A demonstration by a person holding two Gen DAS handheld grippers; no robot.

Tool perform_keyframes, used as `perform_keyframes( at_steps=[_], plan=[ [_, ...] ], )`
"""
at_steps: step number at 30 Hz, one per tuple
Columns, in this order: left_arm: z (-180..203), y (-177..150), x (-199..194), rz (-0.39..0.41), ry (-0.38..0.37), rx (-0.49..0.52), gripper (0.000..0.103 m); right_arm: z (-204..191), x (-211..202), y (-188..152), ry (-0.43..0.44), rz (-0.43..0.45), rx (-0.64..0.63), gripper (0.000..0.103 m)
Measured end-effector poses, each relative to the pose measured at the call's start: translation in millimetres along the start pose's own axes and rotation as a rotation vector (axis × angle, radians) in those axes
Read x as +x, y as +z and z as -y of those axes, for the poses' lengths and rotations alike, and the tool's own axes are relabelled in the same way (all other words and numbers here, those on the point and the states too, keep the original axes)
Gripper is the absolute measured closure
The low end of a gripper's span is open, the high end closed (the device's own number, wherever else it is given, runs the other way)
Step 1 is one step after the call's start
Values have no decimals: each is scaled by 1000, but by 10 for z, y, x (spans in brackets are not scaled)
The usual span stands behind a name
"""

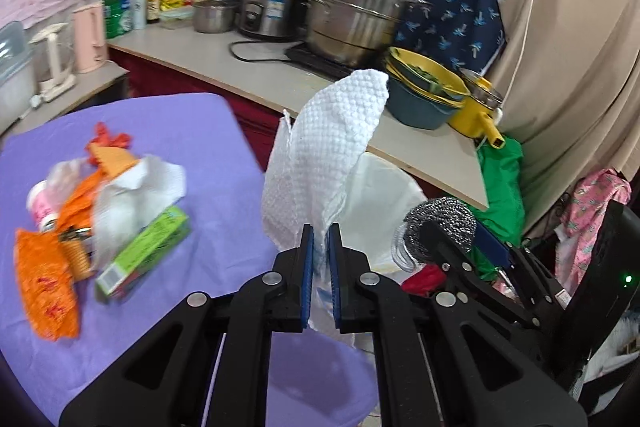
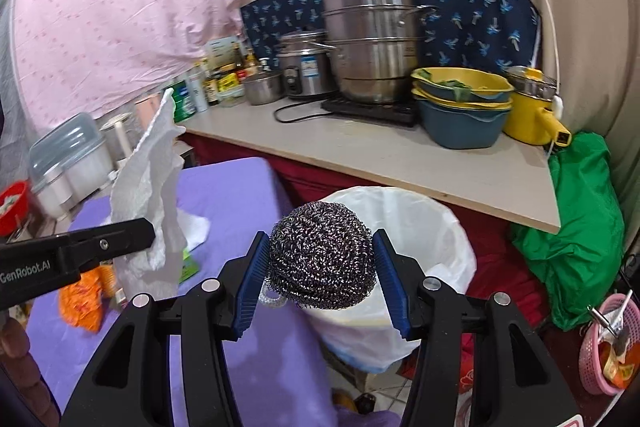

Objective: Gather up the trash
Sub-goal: 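Carry the scrubber over the bin with the right tool and release it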

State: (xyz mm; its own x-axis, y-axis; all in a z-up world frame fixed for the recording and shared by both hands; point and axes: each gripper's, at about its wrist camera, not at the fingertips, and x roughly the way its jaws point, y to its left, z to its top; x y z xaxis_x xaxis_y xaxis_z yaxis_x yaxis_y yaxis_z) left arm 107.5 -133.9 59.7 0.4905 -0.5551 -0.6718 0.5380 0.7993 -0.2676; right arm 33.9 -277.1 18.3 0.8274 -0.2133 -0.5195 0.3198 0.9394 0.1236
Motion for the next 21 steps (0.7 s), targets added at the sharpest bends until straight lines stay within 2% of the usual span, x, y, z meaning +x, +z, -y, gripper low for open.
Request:
perform_keyframes(
  at_steps=[8,18,21],
  plan=[
    [245,194,805,-87,-23,20,95,473,448,75,-56,-43,62,52],
    [354,195,1547,-194,-30,28,95,684,976,70,-83,-94,79,49],
    [313,209,1628,-199,-18,14,82,758,1005,80,-97,-85,98,49]
  ],
)
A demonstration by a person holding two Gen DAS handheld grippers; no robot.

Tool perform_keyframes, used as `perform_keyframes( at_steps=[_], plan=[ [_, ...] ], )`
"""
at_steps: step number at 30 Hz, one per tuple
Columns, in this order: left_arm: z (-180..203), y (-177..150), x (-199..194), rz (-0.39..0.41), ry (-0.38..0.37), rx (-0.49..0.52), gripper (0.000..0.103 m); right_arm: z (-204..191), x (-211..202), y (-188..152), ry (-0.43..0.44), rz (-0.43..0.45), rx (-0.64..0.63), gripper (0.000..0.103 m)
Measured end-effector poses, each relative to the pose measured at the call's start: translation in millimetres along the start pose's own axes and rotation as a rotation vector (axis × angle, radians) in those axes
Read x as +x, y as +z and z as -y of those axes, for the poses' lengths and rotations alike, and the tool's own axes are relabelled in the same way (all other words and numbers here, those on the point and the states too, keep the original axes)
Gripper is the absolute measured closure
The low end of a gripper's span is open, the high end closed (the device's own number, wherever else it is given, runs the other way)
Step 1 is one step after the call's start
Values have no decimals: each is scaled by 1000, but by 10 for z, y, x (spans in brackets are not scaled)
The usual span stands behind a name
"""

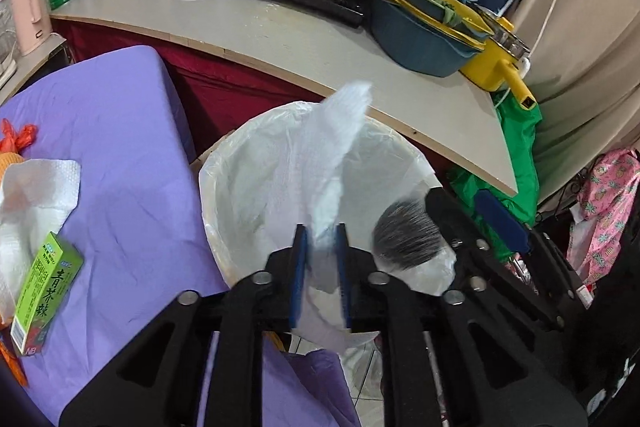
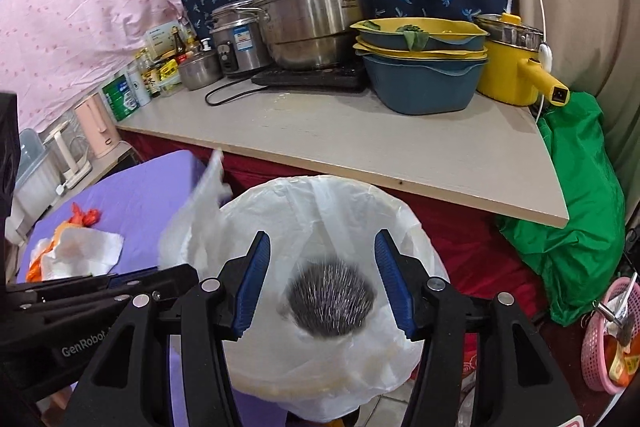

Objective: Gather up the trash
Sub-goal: 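Carry the scrubber over the bin with the right tool and release it, then move both tools back toward the trash pile on the table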

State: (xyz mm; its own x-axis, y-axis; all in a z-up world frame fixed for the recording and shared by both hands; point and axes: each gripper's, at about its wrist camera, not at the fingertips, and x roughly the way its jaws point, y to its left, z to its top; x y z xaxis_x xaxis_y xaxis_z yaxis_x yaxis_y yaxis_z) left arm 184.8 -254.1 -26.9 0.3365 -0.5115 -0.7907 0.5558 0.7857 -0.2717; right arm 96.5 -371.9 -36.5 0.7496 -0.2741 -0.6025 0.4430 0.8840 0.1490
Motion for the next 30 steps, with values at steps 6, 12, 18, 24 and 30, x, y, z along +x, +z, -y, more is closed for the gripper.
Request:
perform_keyframes(
  at_steps=[6,12,18,24,30],
  plan=[
    [-142,46,-80,51,-7,-43,43,80,-93,104,-1,35,26,47],
    [-182,52,-309,98,4,-37,42,-46,-281,144,15,66,8,45],
    [-366,-27,-678,158,39,-70,40,-303,-534,160,58,97,-29,41],
    [-627,-157,-1078,215,99,-108,35,-682,-775,122,101,124,-89,40],
    [-992,-334,-1458,262,161,-170,35,-1104,-942,27,151,123,-144,39]
  ],
)
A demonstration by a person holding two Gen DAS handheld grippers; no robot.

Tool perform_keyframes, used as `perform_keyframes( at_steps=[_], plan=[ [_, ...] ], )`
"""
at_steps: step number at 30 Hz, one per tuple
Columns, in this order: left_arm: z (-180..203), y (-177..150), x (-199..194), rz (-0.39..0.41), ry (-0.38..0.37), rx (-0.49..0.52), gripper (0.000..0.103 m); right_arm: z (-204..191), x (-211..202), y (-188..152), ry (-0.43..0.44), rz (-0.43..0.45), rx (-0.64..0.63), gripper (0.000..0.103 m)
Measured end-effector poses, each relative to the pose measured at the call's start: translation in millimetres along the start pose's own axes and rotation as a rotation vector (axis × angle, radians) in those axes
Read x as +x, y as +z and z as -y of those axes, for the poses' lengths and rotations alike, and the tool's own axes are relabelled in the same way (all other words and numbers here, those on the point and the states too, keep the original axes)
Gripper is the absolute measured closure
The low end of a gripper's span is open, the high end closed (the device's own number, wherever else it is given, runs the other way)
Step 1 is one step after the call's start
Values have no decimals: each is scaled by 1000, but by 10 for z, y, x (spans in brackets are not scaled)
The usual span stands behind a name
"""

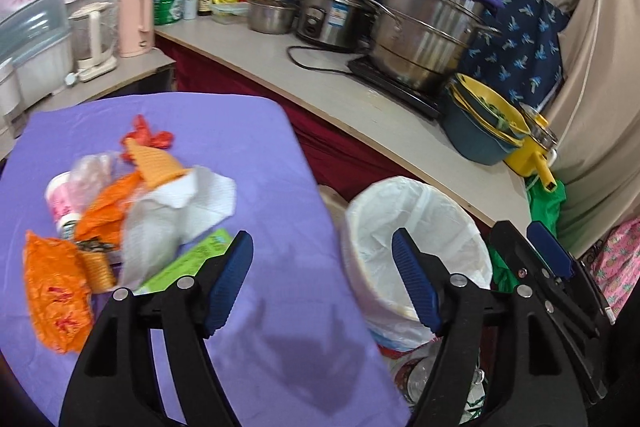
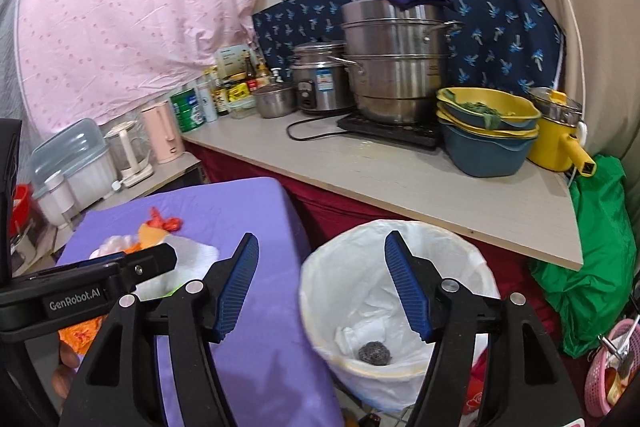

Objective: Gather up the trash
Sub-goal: 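Move both tools back toward the trash pile on the table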

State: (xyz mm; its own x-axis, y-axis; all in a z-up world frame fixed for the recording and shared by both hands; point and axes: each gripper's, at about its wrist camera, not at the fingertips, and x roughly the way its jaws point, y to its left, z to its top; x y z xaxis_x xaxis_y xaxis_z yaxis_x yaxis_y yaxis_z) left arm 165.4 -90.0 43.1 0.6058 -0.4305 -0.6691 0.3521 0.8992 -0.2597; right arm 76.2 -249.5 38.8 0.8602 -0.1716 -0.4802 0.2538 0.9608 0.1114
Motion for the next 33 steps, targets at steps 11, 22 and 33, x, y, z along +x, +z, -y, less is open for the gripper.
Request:
perform_keyframes(
  at_steps=[11,22,33],
  plan=[
    [-658,-86,-404,56,118,-68,33,-790,-85,-115,101,-20,-72,37],
    [-1361,-329,-561,54,219,-157,19,-1301,-39,-293,165,-72,-101,37],
    [-2090,-728,-438,-30,350,-268,13,-1551,166,-575,198,-156,-102,37]
  ],
)
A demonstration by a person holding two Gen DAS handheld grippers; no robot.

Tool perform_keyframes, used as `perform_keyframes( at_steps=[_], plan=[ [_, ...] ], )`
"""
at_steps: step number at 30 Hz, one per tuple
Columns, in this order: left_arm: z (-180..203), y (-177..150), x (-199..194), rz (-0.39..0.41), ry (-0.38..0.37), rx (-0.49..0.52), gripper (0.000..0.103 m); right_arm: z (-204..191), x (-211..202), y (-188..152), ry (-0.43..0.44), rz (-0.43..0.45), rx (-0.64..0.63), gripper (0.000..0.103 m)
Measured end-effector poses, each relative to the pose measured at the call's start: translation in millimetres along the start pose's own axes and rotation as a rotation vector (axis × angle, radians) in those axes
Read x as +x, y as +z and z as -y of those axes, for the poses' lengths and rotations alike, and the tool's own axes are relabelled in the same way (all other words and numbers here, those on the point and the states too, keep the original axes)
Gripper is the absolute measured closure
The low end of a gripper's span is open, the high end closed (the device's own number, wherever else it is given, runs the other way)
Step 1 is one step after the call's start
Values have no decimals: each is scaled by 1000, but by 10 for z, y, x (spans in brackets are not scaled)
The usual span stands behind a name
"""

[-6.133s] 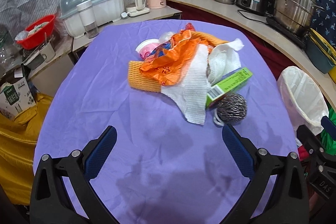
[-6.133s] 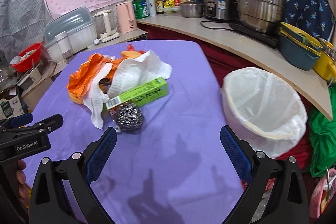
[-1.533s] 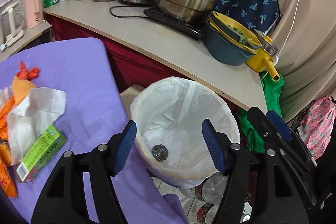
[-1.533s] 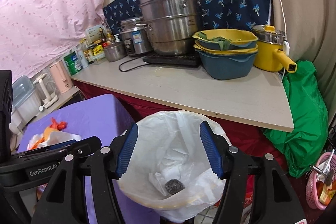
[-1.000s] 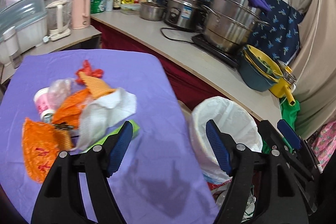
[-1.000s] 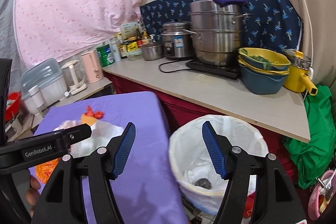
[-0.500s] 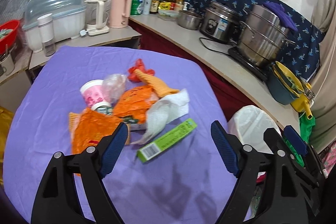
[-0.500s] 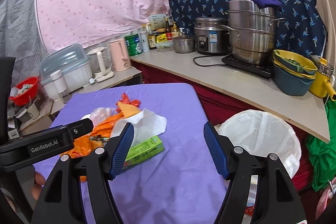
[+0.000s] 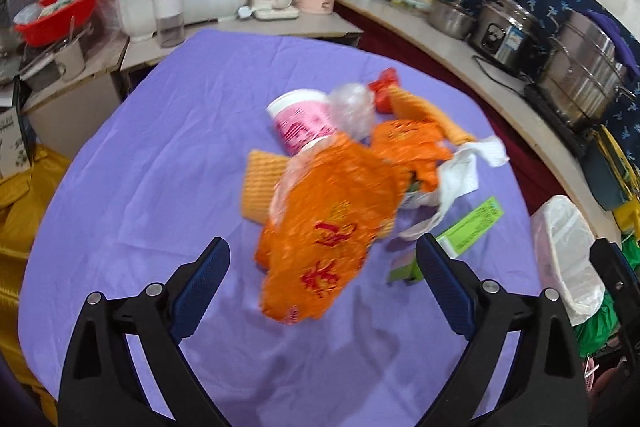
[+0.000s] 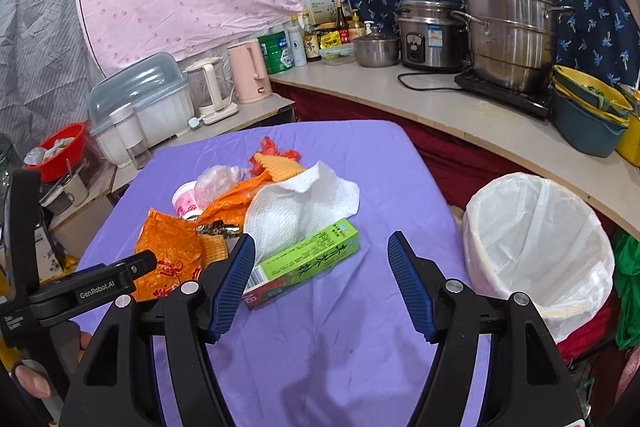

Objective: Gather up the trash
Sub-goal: 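Move both tools back toward the trash pile on the table, then grasp the orange plastic bag with left tool while right tool grasps green wasabi box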

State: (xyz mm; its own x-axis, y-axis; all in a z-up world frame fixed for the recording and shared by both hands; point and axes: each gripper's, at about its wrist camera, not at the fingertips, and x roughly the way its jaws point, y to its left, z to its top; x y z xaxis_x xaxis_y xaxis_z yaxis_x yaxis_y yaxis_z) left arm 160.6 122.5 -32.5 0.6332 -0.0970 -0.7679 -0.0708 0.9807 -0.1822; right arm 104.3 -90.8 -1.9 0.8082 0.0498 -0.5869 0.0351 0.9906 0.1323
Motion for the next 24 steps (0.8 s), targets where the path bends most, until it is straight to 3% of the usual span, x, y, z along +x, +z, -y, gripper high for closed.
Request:
perform_keyframes(
  at_steps=[15,22,24],
  plan=[
    [-228,-39,448,-78,-10,-51,13,-149,325,-130,23,-70,-12,37],
    [-278,42,662,-120,-104,-99,14,-139,514,-165,19,-103,3,37],
    [-275,43,705,-134,-122,-106,21,-142,566,-175,17,-109,7,37]
  ],
)
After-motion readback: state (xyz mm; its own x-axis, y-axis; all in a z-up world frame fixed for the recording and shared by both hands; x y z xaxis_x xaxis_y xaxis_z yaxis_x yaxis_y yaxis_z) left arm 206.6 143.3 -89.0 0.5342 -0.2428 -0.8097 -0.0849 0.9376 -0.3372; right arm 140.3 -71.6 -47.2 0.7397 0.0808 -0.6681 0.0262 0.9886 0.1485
